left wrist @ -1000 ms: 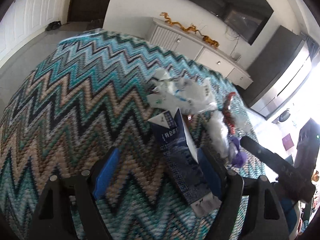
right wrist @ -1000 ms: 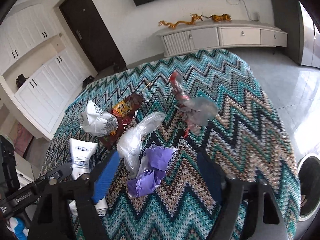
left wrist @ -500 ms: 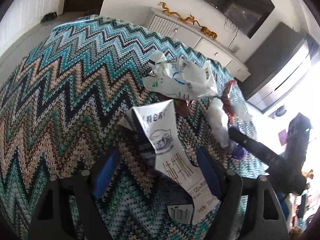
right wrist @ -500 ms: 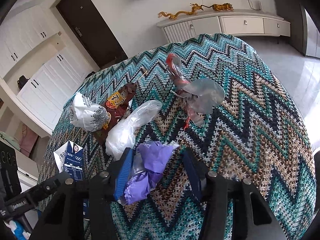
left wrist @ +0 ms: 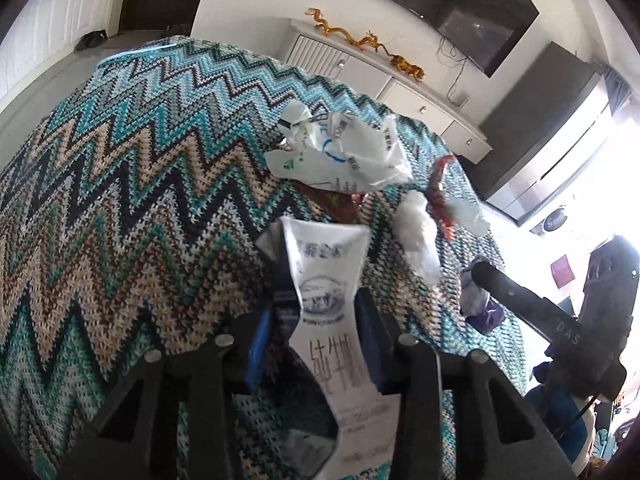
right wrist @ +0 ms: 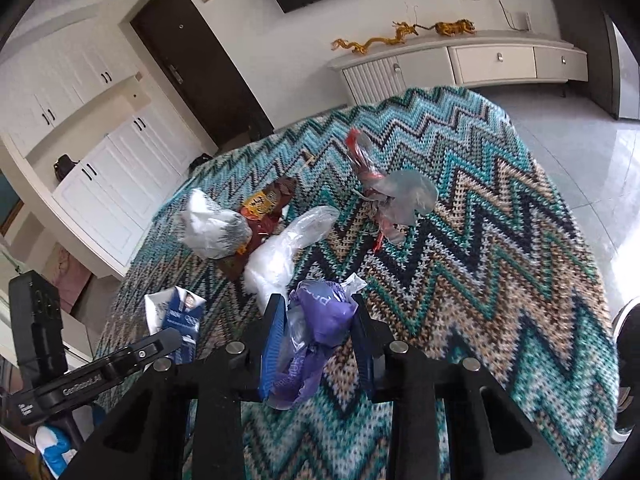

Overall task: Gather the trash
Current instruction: 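Carry the purple bag and milk carton over the bin and open both tools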

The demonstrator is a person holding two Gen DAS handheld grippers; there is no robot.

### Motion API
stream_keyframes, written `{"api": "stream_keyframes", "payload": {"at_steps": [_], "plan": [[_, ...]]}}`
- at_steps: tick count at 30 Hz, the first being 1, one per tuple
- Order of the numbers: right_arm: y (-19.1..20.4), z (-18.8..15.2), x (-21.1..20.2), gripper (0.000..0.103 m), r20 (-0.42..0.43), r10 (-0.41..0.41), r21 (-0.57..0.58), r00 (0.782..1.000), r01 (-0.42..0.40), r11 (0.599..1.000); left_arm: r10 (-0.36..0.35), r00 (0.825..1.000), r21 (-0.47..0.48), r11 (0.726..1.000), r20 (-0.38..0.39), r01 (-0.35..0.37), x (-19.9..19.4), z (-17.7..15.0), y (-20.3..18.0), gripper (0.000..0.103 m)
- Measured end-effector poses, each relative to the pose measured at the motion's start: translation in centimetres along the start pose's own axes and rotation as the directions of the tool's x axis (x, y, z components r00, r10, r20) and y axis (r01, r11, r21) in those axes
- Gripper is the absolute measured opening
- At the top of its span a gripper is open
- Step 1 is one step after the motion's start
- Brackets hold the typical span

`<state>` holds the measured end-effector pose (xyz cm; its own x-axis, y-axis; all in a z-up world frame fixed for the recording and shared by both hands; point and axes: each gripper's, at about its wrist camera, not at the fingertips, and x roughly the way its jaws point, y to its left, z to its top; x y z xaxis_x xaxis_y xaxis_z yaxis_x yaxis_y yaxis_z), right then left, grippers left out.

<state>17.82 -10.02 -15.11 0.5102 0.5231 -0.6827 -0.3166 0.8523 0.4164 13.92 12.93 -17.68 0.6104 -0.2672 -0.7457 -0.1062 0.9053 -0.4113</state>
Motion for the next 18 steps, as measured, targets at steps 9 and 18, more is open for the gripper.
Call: {"api": "stream_keyframes", "payload": {"at_steps": [9, 18], "plan": [[1.0, -0.5, -4.3, 0.031, 0.069, 0.03, -0.012, 0.997, -0.03, 0.999, -0.034, 0.996, 0.022, 0.999, 0.083, 0.032, -4.2, -0.5, -0.4, 0.036], [0.7, -0.7, -9.7, 0.031, 0.167, 0.034, -0.015, 0.985, -0.032, 0.999, -0.062, 0.989, 0.042, 0.997, 0.133, 0.057, -7.8, -0.5, -1.1, 0.036]]}}
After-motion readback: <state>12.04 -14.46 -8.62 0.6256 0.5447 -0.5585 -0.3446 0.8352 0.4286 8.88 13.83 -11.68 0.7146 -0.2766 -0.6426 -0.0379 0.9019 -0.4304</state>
